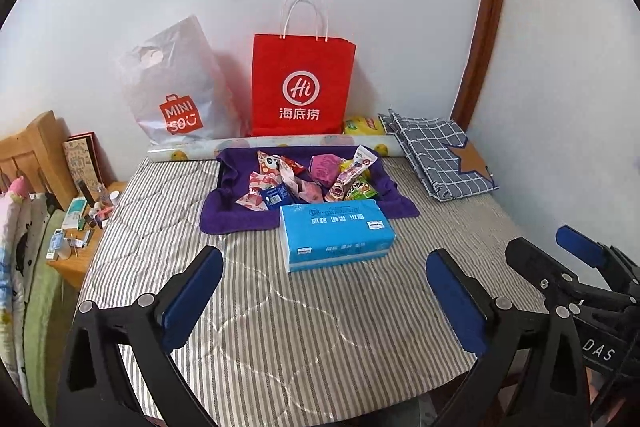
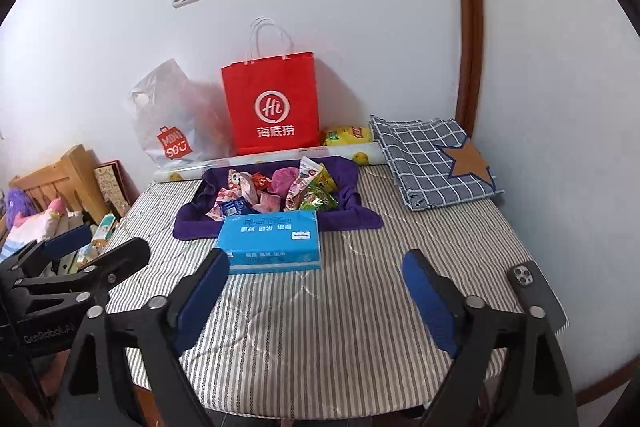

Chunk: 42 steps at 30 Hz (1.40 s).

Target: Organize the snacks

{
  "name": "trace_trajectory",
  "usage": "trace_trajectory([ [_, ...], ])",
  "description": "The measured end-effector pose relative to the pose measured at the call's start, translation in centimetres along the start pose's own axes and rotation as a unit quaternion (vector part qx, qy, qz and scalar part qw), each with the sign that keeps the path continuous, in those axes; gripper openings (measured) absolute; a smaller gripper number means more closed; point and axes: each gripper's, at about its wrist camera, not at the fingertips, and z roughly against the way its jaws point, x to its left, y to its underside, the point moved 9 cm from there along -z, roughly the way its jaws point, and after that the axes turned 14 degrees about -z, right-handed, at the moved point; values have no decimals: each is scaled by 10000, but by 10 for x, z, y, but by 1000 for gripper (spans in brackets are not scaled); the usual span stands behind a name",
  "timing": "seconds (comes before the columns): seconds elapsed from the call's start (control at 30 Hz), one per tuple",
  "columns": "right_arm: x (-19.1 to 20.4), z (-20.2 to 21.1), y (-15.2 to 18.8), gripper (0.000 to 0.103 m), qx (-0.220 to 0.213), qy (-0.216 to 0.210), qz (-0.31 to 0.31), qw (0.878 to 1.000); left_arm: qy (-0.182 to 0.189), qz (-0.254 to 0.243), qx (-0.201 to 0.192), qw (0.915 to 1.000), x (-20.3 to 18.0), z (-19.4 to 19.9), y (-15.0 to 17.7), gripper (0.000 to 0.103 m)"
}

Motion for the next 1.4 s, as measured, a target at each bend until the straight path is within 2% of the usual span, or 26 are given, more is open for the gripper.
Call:
trace_trajectory([
  [0.53,5,24,4,95,-182,-11,88,9998,-151,-26,-140,9998,3,16,-3,101],
  [1.4,-7,27,1,95,-166,20,-125,9998,-213,-37,-125,9997,2,17,-2,101],
])
